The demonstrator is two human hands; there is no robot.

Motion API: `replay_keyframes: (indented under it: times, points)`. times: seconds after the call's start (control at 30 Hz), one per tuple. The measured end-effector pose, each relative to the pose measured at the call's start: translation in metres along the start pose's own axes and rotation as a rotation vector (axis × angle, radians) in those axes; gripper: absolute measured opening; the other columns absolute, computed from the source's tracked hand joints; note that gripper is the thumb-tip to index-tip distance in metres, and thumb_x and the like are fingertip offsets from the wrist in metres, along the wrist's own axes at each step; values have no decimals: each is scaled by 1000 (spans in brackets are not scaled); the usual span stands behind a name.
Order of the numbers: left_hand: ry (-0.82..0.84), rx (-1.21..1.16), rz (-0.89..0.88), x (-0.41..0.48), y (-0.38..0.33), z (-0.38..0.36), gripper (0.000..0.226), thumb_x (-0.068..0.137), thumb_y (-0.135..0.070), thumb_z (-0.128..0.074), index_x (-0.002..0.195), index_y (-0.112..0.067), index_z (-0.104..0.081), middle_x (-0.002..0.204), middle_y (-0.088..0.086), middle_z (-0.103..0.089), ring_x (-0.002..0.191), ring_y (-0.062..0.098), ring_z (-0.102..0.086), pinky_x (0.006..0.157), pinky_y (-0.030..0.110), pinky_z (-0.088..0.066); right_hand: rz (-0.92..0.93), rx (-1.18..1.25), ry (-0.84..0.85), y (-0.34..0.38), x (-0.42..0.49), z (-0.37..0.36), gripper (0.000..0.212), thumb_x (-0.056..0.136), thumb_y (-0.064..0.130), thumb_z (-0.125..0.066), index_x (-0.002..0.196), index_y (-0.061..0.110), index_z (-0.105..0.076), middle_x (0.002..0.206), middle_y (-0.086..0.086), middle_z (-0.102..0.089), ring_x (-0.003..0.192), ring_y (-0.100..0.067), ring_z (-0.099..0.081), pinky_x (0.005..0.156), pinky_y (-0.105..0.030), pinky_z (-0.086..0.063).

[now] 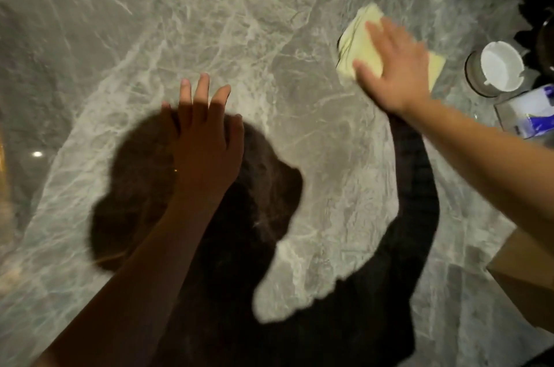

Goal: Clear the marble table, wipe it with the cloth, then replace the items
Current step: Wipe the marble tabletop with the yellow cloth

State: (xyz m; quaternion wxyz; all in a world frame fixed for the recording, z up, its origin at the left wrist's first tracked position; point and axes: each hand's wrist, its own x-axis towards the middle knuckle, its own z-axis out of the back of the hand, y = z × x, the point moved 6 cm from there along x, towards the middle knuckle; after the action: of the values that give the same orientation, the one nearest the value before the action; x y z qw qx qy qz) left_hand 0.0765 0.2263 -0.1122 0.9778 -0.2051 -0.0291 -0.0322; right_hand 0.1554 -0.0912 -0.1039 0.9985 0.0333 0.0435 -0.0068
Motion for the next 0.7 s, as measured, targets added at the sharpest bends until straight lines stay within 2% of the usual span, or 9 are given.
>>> replay_keyframes:
  times: [0.13, 0.27, 0.5, 0.63, 0.7]
  points:
    - [28, 24, 20, 1, -1, 0, 47, 97, -42, -30, 139, -23, -40, 156, 5, -27, 146, 29, -14, 116, 55, -9, -168, 28, 12, -18, 59, 6, 73, 91, 63, -24, 153, 28, -13, 162, -5, -10, 149, -27, -8, 117, -56, -7]
    - [39, 35, 29, 3, -3, 0, 49, 97, -45, -26, 140, -24, -38, 156, 4, -25, 147, 26, -12, 116, 55, -7, -224, 51, -1, -2, 84, 7, 74, 90, 62, -21, 154, 26, -10, 163, -6, -7, 149, -29, -4, 117, -57, -4]
    - [8, -26, 24, 2, -4, 2, 55, 97, -47, -21, 140, -18, -39, 155, 6, -28, 146, 28, -16, 115, 57, -11, -94, 38, 4, 87, 89, -1, 72, 92, 63, -24, 154, 27, -11, 163, -4, -6, 149, -29, -3, 117, -57, 0]
    - [-76, -197, 37, 1, -1, 6, 56, 97, -42, -29, 141, -8, -36, 152, 11, -32, 145, 26, -22, 113, 58, -18, -36, 51, 17, 143, 95, -3, 72, 92, 63, -23, 154, 28, -10, 163, -4, -5, 149, -30, -1, 116, -58, 1]
    - [-129, -248, 42, 0, -1, 10, 57, 96, -38, -33, 140, -4, -35, 151, 12, -34, 143, 26, -25, 115, 55, -16, -13, 45, 27, 167, 96, -5, 72, 92, 63, -23, 154, 28, -9, 163, -4, -4, 149, -30, 0, 116, -59, 1]
